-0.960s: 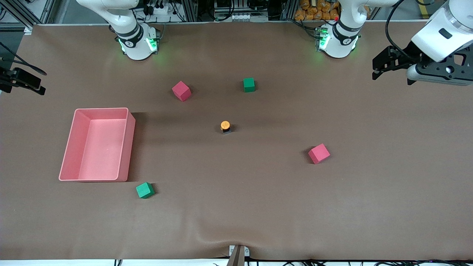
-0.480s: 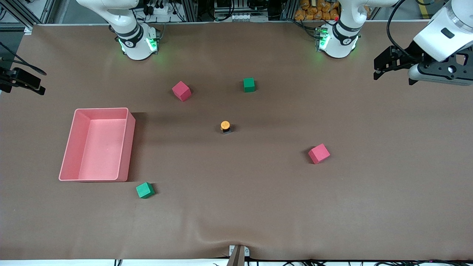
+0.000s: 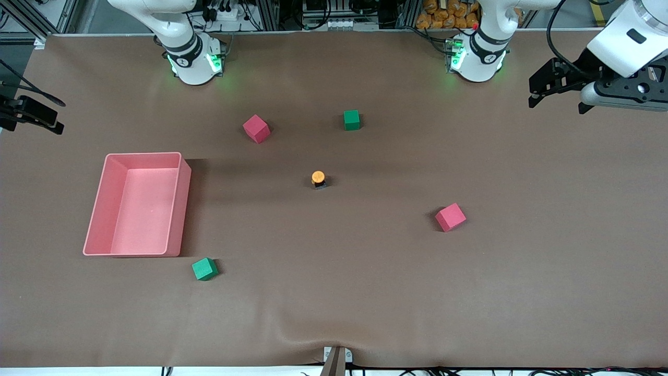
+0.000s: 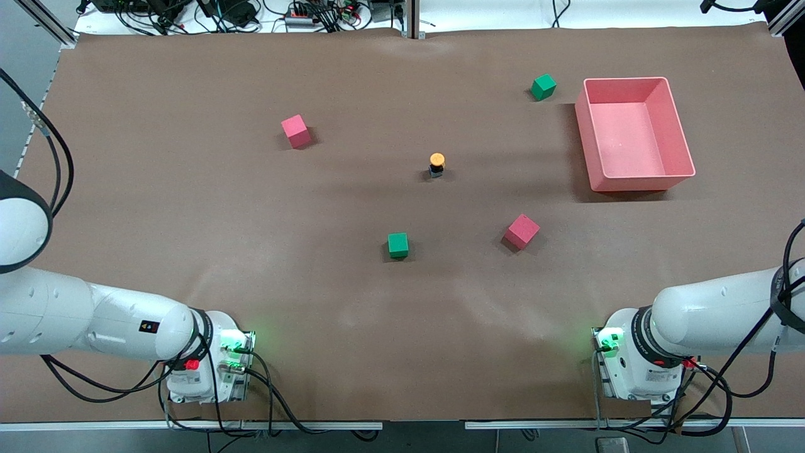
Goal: Place and upright button with both arms
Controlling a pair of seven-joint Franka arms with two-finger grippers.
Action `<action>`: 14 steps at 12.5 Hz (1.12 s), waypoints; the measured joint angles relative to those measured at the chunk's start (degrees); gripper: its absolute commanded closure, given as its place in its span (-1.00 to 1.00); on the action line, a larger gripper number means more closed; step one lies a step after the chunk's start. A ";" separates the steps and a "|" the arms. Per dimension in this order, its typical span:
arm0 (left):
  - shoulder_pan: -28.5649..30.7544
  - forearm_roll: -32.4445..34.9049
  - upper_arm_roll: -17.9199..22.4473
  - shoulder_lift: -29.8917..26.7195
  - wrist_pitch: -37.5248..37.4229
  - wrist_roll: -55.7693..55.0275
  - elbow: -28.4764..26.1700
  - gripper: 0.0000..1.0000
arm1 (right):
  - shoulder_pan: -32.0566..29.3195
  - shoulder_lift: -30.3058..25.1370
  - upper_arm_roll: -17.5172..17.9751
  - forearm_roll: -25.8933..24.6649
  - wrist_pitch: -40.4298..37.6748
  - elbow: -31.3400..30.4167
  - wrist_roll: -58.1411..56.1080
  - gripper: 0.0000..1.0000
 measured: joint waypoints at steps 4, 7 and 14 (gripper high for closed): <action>0.01 0.00 0.12 -0.27 -0.13 -0.42 -0.45 -1.00 | 0.00 0.00 0.01 0.00 0.03 0.01 0.01 -1.00; 0.13 0.00 0.17 -1.36 -0.13 -0.42 -1.71 -1.00 | -0.01 0.00 0.02 0.00 -0.14 0.01 0.01 -1.00; 2.98 1.63 3.62 -4.20 0.24 0.15 -6.30 -1.00 | -1.42 0.00 -0.02 0.00 -0.31 0.00 0.00 -1.00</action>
